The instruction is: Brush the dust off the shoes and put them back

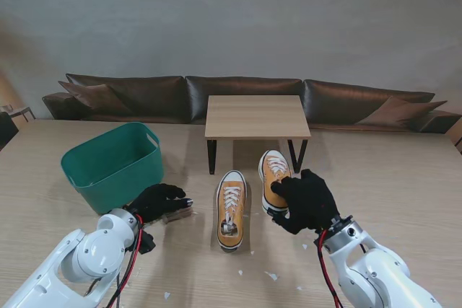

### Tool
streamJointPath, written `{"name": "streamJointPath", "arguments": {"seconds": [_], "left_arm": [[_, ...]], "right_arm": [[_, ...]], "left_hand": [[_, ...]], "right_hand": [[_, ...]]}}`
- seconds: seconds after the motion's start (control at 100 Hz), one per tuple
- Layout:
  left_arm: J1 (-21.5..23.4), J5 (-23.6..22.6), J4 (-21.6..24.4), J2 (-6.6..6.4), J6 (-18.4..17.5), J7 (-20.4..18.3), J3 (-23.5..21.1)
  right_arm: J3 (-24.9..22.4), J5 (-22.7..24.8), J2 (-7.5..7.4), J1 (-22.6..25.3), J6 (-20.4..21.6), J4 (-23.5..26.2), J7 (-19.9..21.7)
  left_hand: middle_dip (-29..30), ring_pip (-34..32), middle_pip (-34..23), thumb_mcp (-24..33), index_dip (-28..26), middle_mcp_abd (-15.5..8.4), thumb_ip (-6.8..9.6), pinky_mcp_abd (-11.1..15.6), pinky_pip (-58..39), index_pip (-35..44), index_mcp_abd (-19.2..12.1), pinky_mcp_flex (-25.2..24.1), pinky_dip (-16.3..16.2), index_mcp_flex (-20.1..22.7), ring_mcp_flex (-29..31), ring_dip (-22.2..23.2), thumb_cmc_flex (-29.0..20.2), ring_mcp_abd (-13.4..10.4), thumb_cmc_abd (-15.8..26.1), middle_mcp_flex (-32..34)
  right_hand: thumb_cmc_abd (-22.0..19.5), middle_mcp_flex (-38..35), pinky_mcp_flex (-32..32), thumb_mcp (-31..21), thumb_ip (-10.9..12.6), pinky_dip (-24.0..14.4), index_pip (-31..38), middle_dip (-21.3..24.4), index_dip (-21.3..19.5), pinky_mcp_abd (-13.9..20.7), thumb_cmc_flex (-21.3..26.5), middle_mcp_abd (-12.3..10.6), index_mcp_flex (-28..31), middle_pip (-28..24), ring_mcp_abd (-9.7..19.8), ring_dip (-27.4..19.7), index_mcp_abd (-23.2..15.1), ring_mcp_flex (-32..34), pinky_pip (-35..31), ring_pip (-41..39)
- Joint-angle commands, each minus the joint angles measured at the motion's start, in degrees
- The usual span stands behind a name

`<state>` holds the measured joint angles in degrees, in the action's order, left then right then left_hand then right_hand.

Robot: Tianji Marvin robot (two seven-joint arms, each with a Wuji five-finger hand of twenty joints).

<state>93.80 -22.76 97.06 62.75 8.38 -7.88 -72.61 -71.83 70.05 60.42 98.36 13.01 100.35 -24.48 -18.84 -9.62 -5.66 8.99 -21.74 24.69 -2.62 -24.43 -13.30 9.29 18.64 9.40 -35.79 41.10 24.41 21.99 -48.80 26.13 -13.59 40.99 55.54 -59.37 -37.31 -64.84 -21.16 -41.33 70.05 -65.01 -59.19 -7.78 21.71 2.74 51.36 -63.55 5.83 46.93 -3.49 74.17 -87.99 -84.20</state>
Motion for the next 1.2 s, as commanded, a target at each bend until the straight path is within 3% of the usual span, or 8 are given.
{"name": "streamJointPath", "arguments": {"seconds": [0.0,0.55,1.19], "left_arm": [[0.08,0.22,0.26,0.08,0.35,-1.28,0.03],[-0.06,-0.55,0.34,-0.09,1.32,-1.85,0.25],[-0.33,-0.39,0.45,-0.13,2.12,-2.23,0.55]], "right_arm": [[0.98,1.19,0.10,-1.54,-0.65,-1.50,0.46],[12.50,-1.49,0.07,-11.95,-6.69,-14.61,0.90],[14.87,-6.49,-0.12,-10.54,-1.16,-20.35,3.52]], "left_hand": [[-0.38,0.18,-0.12,-1.31,-0.11,0.65,1.55,-0.33,0.23,0.19,0.38,-0.15,-1.04,0.90,1.16,0.79,-1.61,1.14,2.77,0.21],[-0.38,0.18,-0.10,-1.47,-0.11,0.75,1.58,-0.29,0.22,0.19,0.36,-0.18,-1.07,0.89,1.16,0.80,-1.67,1.23,2.92,0.16],[-0.38,0.25,-0.10,-1.68,-0.12,0.69,1.61,-0.21,0.22,0.18,0.44,-0.26,-1.12,0.88,1.07,0.81,-1.79,1.11,3.13,0.14]], "right_hand": [[-6.35,-1.17,-15.43,-8.84,5.10,-1.10,14.22,-1.45,-6.05,1.03,7.49,-7.66,6.26,-2.06,1.80,0.79,0.10,1.59,-2.63,0.15],[-6.80,-0.87,-15.24,-8.83,5.02,-1.06,14.24,-1.35,-6.55,1.00,7.15,-8.15,6.00,-2.08,2.08,0.72,-0.38,1.61,-2.29,0.27],[-6.38,-0.89,-15.30,-8.76,5.09,-1.30,13.80,-0.25,-6.26,0.43,6.42,-7.92,5.94,-1.65,1.42,0.72,-0.65,1.56,-2.15,0.14]]}}
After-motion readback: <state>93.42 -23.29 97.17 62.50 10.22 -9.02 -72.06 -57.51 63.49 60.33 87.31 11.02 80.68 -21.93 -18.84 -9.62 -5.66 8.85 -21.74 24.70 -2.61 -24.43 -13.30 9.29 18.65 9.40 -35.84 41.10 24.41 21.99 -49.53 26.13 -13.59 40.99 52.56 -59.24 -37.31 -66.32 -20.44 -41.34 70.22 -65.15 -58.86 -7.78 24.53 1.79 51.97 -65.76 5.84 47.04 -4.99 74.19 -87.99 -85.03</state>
